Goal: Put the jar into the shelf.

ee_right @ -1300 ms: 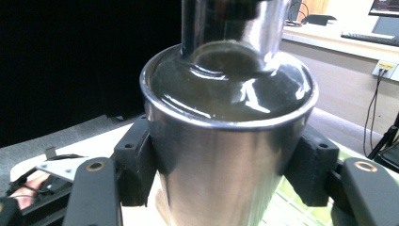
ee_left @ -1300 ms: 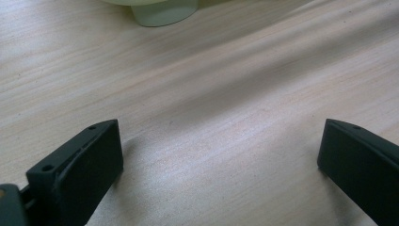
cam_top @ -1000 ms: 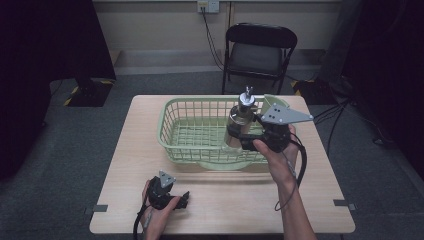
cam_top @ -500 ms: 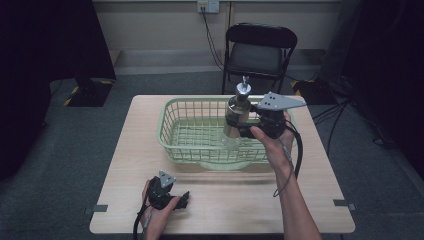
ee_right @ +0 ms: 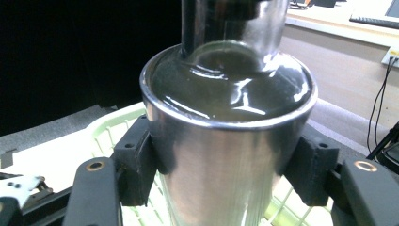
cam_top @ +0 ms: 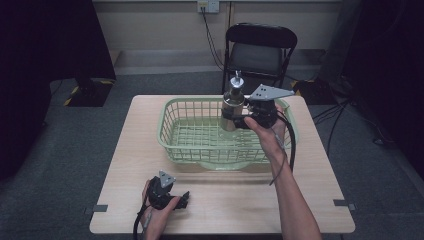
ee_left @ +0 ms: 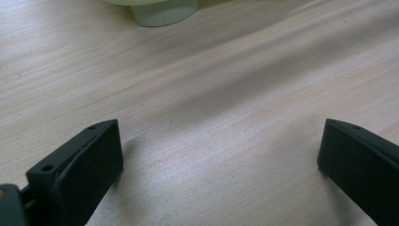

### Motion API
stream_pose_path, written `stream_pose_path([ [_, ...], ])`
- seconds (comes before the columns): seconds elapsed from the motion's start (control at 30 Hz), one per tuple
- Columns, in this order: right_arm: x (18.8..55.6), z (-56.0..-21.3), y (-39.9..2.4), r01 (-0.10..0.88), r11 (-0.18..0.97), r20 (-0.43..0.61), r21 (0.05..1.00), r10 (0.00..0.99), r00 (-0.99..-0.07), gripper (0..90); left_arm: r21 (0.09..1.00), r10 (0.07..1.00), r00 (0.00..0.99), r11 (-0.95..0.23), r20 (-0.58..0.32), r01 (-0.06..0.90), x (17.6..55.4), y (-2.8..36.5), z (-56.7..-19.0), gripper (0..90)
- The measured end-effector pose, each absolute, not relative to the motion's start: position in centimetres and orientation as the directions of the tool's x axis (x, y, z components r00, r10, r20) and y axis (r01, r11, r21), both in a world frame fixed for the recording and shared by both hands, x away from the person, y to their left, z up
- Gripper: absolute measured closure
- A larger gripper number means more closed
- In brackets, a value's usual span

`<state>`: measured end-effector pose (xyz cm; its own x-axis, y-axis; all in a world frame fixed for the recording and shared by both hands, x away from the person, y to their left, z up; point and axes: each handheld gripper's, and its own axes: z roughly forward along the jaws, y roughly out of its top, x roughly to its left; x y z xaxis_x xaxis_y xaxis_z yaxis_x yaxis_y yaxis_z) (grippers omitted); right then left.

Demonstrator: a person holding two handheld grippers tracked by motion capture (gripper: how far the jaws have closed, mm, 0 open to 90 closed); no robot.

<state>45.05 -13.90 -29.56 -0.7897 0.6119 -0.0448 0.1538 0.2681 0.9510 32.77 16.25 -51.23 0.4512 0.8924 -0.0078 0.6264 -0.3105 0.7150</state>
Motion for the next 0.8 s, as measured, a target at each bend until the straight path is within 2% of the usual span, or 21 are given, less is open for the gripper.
stream_pose_path([
  [0.8,50.5,-32.9,-12.6,0.238,0.324,-0.016,0.916,0.622,-0.783,35.3,0.715,0.893,0.450,-0.308,-0.010,0.627,32.8,16.2,-51.2,0.3],
])
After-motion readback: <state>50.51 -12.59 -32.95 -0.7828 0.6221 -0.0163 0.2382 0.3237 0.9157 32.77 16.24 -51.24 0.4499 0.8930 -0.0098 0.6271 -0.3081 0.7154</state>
